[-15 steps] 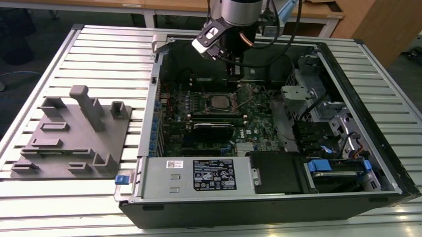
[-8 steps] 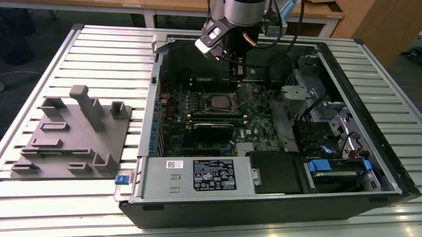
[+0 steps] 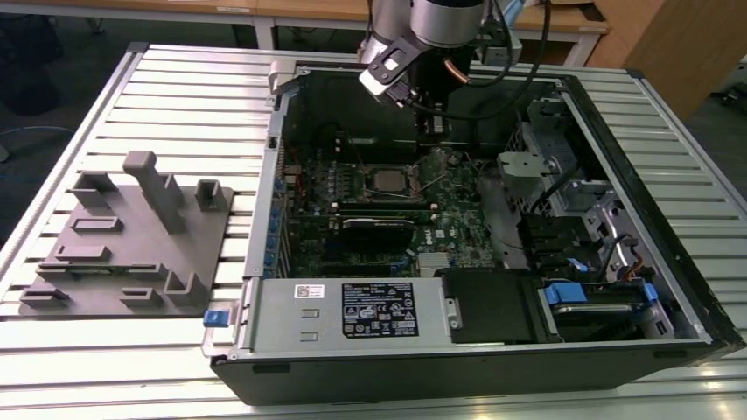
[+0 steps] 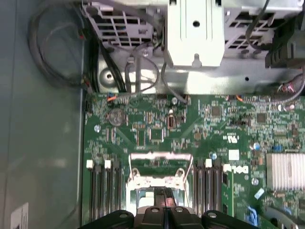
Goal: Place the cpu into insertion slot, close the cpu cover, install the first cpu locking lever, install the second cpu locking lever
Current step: 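Close the cpu cover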
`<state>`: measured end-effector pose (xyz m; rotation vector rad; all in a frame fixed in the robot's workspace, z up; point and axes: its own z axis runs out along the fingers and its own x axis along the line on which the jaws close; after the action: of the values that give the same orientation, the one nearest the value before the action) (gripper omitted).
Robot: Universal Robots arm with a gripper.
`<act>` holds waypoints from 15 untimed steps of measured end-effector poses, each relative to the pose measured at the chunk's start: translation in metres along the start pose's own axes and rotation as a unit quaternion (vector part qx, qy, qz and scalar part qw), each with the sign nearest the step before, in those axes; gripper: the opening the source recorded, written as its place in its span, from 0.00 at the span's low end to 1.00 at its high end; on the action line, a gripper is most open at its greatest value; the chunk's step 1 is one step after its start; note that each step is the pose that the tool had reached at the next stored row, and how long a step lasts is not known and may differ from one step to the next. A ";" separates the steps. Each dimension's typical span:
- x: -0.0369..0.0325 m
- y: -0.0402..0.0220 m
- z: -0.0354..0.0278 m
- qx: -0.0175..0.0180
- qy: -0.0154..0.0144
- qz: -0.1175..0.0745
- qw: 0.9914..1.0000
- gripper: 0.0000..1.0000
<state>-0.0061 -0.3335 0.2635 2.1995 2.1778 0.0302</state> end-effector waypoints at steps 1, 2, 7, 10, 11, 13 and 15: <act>0.0000 0.0025 0.0001 0.000 0.000 0.000 1.000 0.10; 0.0001 0.0050 0.0003 0.000 0.000 0.000 1.000 0.10; 0.0002 0.0160 0.0008 0.000 0.000 0.000 1.000 0.10; 0.0002 0.0208 0.0011 0.000 0.000 0.000 1.000 0.10; 0.0003 0.0226 0.0012 0.000 0.000 0.000 1.000 0.10; 0.0003 0.0268 0.0015 0.000 0.000 0.000 1.000 0.10; 0.0003 0.0308 0.0017 0.000 0.000 0.000 1.000 0.10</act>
<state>0.0248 -0.3335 0.2632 2.1994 2.1779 0.0302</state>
